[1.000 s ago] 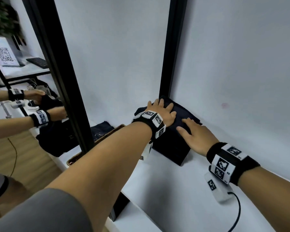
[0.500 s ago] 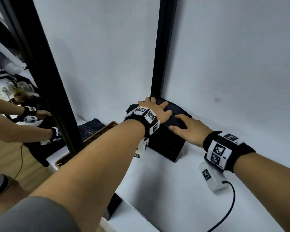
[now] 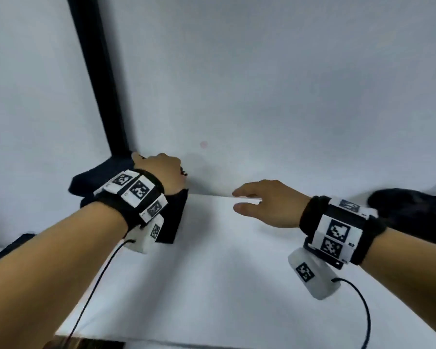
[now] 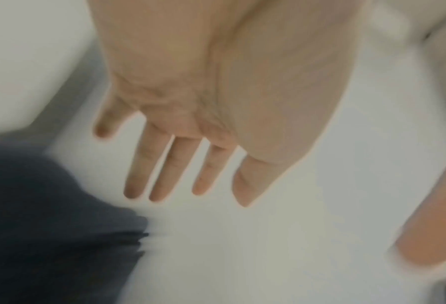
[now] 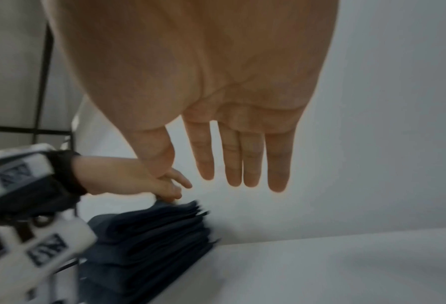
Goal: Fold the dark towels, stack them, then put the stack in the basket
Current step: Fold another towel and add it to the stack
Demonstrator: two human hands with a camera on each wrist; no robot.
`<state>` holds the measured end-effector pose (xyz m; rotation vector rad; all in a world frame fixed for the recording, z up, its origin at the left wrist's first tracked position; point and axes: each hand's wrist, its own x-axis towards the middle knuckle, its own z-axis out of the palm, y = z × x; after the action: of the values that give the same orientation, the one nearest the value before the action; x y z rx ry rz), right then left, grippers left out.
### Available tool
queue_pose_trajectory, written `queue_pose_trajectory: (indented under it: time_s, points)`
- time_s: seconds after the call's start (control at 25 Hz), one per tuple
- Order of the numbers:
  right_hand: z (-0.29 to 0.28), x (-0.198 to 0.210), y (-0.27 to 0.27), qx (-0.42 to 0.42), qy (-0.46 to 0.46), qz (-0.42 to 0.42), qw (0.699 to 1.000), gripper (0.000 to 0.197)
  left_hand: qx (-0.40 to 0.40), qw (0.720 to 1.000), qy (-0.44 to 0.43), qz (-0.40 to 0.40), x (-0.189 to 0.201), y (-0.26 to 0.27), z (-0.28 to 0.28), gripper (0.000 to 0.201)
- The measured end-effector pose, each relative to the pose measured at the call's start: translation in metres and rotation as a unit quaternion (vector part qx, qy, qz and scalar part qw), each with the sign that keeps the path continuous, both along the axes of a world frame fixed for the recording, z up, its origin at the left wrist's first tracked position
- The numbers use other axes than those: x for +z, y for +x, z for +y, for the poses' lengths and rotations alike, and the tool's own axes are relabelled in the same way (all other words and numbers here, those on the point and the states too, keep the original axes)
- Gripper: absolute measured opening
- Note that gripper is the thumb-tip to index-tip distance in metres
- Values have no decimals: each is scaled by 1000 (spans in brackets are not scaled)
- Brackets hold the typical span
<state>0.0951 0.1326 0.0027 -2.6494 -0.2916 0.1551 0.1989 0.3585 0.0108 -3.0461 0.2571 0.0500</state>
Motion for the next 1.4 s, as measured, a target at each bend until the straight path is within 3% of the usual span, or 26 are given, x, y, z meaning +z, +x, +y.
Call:
queue_pose_trajectory:
  time_s: [0.12,0.28,0.52,0.72,0.8,0.92,1.0,1.08,1.16,1.28,1.4]
  points:
    - [-81,-3,-56,-123,-5,-15,992,33,-200,969,-139,44,22,-48,-95,45]
    - [-170,-9,-120,-241,-56,-12,969,26,-343,925,-160,23,12,-93,-205,40]
    - [-296,-23,-194,-374,-67,6,925,24,-384,907,-149,84,-37,-116,-330,28]
    - [-356,-50,-192,-425,-27,-44,904,25,-377,903,-187,85,-67,-124,-411,23]
    - [-373,-58,-175,-429,-25,-50,902,30,-380,903,-187,74,-77,-129,-438,28]
    - [-386,-67,-152,-401,-43,-31,915,25,-405,897,-177,-13,-82,-135,-468,28]
    - [-394,-66,-144,-376,-49,-38,924,12,-425,880,-206,-39,-80,-136,-486,34]
    - [-401,-60,-140,-352,-26,-72,933,11,-459,859,-226,-29,-75,-134,-502,39]
    - [-408,-49,-139,-325,36,-117,938,10,-490,840,-230,-35,-65,-133,-514,27]
    - [-421,-16,-135,-309,96,-200,925,7,-457,815,-357,9,-30,-127,-516,13]
    - [-433,29,-128,-249,81,-237,936,8,-417,778,-468,37,33,-124,-503,16]
